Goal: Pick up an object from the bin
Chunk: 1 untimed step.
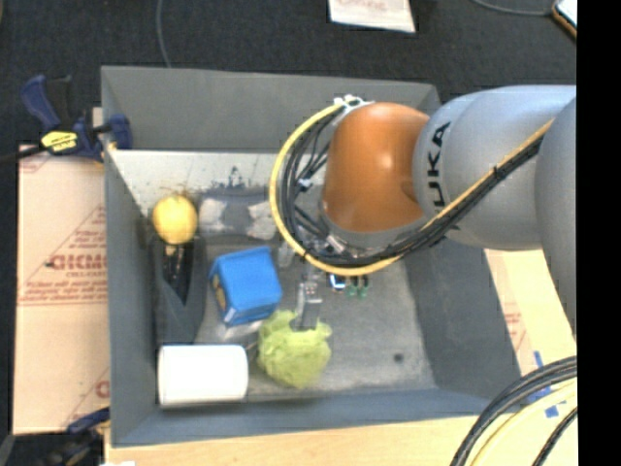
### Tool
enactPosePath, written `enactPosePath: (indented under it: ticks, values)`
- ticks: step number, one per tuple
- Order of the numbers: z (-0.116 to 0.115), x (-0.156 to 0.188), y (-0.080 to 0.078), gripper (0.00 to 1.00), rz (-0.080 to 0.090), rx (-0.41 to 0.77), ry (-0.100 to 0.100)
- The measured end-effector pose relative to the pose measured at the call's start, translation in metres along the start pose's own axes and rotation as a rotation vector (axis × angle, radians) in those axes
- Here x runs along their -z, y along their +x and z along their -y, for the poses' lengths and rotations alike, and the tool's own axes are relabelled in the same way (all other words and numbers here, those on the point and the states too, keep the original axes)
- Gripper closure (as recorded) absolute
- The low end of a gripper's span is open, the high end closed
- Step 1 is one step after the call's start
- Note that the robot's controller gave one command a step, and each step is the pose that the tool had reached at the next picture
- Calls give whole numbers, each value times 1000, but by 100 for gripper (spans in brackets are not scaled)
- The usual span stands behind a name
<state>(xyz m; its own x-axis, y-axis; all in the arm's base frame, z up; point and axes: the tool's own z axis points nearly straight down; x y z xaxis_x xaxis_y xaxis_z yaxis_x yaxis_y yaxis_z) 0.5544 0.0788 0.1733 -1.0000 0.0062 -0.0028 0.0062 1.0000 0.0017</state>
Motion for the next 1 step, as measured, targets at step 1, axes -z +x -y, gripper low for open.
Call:
enactPosePath:
  ticks: [1]
  values:
    - [0, 0, 0, 0, 0, 0, 0]
